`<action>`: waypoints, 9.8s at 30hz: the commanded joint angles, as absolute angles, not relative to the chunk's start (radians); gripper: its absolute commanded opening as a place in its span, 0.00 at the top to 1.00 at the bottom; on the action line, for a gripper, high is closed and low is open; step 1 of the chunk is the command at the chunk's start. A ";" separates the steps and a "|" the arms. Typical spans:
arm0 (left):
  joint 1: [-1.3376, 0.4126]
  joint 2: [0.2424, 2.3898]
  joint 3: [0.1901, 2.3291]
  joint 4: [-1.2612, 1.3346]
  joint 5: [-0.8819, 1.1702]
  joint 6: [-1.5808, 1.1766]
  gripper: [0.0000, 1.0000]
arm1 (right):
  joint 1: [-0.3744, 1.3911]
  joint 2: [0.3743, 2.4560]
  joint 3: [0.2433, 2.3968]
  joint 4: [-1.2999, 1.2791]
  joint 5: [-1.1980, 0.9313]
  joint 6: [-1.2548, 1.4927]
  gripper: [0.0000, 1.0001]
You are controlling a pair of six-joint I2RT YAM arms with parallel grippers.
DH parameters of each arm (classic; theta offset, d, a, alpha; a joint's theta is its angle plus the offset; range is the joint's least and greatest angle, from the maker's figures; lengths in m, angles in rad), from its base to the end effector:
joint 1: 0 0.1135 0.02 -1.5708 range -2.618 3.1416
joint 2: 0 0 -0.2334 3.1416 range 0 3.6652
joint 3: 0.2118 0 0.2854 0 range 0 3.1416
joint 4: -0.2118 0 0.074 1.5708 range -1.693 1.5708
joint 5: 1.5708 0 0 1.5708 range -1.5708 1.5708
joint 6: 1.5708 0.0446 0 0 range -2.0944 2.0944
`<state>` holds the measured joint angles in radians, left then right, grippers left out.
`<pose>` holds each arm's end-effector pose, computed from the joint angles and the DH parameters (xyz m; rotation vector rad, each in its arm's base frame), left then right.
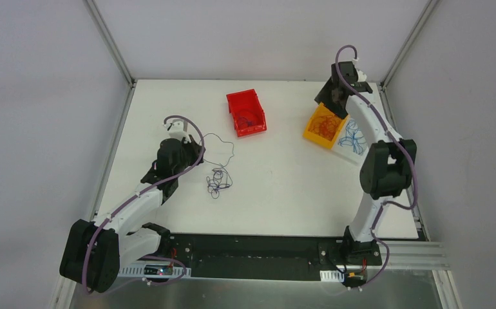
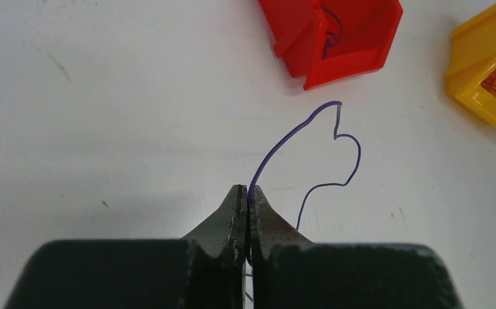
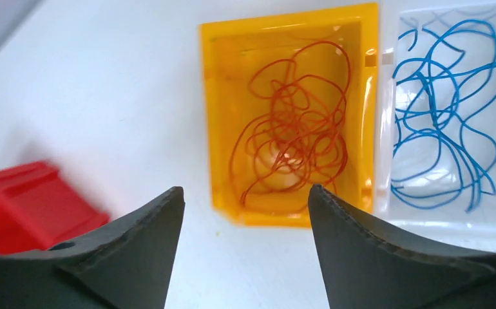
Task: Untangle the cables
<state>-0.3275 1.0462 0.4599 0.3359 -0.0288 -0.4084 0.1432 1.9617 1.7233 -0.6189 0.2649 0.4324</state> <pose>0.2689 -0.0900 0.1817 -0.0954 1.8466 -0.4915 0.4677 0.0556 0.2332 0.4611 2.3444 -0.0524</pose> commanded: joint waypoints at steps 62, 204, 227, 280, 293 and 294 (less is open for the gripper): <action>-0.555 0.938 0.852 0.046 0.305 -0.726 0.88 | 0.785 1.158 1.025 0.141 -0.333 0.359 1.00; -0.362 0.725 0.817 -0.179 -0.019 -0.455 1.00 | 0.598 1.520 1.456 -0.293 -0.121 0.360 1.00; -0.363 0.829 0.984 -0.244 0.261 -0.471 1.00 | 0.473 2.015 1.947 -0.344 -0.348 0.448 0.75; -0.422 0.804 0.552 -0.122 0.032 -0.525 1.00 | 0.373 2.148 1.523 0.225 -0.077 1.002 0.13; -0.422 0.801 0.558 -0.115 0.043 -0.531 1.00 | 0.360 2.254 1.628 0.296 -0.038 1.063 0.63; -0.422 0.802 0.558 -0.114 0.042 -0.529 1.00 | 0.358 2.247 1.607 0.312 -0.035 1.068 0.71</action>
<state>-0.4244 0.8219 0.5529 -0.1524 0.0437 -0.5171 0.3614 2.2593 1.6054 0.2298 -0.0494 1.0286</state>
